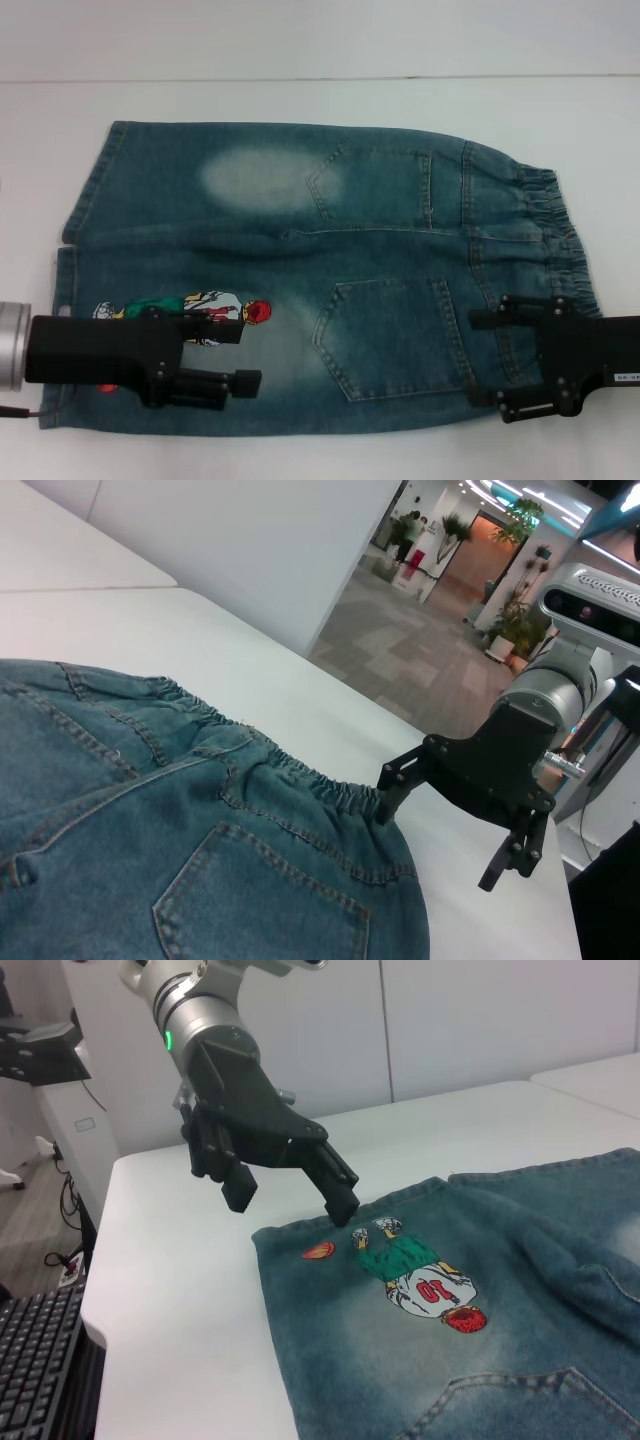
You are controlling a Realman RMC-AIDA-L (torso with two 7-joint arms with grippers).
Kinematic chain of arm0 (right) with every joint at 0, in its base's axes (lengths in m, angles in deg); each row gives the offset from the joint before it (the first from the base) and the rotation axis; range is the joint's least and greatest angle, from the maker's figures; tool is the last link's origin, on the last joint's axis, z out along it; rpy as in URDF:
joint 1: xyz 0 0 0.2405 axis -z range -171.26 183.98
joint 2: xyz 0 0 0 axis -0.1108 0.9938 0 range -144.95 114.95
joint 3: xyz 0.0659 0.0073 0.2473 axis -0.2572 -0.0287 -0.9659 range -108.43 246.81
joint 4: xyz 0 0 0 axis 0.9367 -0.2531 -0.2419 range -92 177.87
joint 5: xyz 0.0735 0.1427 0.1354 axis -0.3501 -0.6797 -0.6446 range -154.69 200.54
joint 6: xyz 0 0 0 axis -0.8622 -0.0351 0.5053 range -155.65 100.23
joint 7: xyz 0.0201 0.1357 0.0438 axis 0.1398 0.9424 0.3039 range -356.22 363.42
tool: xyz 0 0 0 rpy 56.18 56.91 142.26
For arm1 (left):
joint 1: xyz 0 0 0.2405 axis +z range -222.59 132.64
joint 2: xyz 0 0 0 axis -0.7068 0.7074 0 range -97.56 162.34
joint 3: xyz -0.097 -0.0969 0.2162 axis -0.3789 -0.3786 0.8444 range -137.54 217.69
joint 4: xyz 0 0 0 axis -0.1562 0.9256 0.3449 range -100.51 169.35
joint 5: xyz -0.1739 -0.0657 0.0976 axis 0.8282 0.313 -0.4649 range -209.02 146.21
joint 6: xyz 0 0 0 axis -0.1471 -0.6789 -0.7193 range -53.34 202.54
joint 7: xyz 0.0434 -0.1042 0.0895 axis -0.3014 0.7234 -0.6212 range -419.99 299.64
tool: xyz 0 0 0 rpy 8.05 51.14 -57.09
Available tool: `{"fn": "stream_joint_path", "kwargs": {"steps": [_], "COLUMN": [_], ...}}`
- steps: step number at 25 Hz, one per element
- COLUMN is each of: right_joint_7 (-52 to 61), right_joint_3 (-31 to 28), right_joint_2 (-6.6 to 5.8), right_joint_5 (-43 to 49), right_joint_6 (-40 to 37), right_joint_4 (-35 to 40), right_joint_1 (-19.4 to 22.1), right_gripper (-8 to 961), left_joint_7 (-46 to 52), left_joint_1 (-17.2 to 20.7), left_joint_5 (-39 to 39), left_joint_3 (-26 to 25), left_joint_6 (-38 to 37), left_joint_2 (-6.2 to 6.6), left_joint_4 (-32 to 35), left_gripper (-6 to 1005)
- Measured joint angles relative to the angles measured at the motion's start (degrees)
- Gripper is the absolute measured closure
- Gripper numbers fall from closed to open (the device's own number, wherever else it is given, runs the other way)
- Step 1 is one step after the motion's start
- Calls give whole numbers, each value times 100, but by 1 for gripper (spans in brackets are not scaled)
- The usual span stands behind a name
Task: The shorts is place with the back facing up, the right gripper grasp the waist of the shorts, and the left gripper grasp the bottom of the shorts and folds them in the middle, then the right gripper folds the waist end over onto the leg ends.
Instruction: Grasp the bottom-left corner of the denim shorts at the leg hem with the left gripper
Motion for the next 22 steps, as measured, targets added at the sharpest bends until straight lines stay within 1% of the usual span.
{"fn": "stream_joint_path", "kwargs": {"steps": [4,6,7,12,14,16,17,18,19,22], "right_joint_7": [-8,-10,-10,-10,-10,-9,-9,-9,-9,-35], "right_joint_3": [14,14,14,-21,-35,-40,-41,-41,-41,-41], "right_joint_2": [-2,-8,-17,-89,-105,-114,-116,-119,-119,-121], "right_joint_5": [-9,-9,-9,-14,-15,-15,-15,-15,-15,-20], "right_joint_6": [-11,-58,-118,-418,-470,-477,-472,-467,-463,-408], "right_joint_4": [8,37,50,96,141,213,239,272,293,324], "right_joint_1": [-2,-3,-3,-3,-2,6,10,16,20,23], "right_gripper": [38,38,38,38,38,38,38,38,38,38], "left_joint_7": [195,543,543,1466,1916,2476,2476,3104,3245,4003], "left_joint_1": [-17,-7,-7,93,113,101,101,34,11,-131], "left_joint_5": [13,14,14,-22,-168,-510,-510,-1035,-1175,-1962], "left_joint_3": [-20,-39,-39,-48,-34,-21,-21,-13,-12,-8], "left_joint_6": [-173,-243,-243,-195,-99,27,27,138,151,146], "left_joint_2": [75,114,114,137,136,136,136,170,184,267], "left_joint_4": [38,231,231,894,1225,1514,1514,1682,1697,1735], "left_gripper": [154,154,154,155,155,155,155,155,155,155]}}
